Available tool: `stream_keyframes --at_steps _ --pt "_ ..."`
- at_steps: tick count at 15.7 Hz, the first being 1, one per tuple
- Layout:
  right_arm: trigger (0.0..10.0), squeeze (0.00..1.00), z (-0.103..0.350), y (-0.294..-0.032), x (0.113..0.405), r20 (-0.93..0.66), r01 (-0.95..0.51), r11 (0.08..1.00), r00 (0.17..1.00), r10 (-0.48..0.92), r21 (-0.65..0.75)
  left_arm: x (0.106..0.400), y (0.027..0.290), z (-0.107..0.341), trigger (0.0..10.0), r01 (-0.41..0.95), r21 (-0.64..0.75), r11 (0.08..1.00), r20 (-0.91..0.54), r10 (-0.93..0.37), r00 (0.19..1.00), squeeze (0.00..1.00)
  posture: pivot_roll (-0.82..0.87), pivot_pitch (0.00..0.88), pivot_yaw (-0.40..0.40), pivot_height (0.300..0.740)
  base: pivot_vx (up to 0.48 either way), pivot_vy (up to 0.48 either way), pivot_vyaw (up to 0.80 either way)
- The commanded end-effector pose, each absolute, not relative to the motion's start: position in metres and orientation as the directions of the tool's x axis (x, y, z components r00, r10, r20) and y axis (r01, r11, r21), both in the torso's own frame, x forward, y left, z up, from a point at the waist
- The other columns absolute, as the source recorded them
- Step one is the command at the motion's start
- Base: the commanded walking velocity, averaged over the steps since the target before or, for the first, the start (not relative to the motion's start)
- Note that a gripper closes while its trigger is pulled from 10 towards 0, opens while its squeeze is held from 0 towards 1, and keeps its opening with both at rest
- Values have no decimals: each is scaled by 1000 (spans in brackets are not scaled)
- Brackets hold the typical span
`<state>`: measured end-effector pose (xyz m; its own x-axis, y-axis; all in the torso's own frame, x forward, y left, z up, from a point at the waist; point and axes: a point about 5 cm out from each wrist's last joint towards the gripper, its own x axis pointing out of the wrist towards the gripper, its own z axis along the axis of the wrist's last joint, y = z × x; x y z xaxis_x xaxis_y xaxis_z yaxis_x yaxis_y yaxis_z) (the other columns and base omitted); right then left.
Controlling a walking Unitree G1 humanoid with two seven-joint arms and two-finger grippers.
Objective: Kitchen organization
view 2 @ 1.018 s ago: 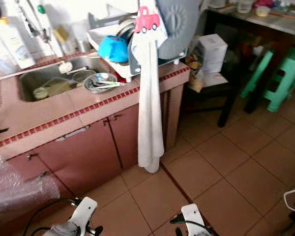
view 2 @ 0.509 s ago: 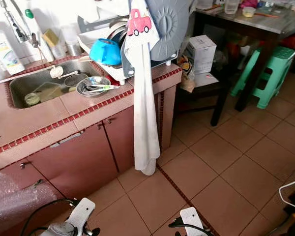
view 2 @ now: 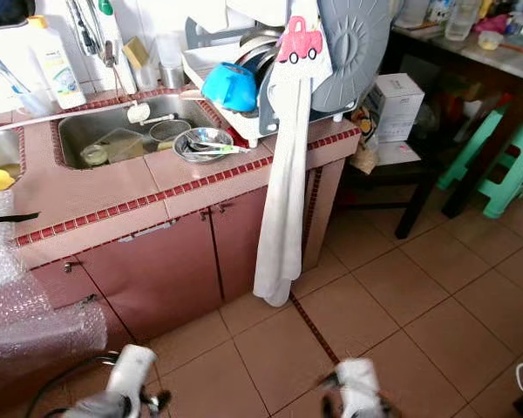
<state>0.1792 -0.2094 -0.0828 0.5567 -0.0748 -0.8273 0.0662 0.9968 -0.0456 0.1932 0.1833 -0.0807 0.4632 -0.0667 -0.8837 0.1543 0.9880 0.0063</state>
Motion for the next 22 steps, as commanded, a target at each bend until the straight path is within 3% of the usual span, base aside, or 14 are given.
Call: stream_keyframes --at_steps 1,7,17,22 --pt "10000 0 -82 -206 184 -825 109 994 560 -70 -11 198 185 -78 10000 104 0 995 -884 -49 465 0 -36 0 28 740 0 0 0" --pt "10000 0 -84 -195 182 -836 109 994 545 -57 3 212 182 -71 10000 118 -23 993 -871 -78 485 0 -32 0 45 740 0 0 0" --pt "10000 0 -89 -203 168 -856 45 998 513 -68 -51 211 182 -71 10000 176 -17 984 -878 -99 468 0 -39 0 47 740 0 0 -716" --pt "10000 0 -92 -198 163 -864 29 999 502 -38 -27 207 185 -73 10000 154 -23 988 -895 -89 438 0 -18 37 32 740 0 0 0"
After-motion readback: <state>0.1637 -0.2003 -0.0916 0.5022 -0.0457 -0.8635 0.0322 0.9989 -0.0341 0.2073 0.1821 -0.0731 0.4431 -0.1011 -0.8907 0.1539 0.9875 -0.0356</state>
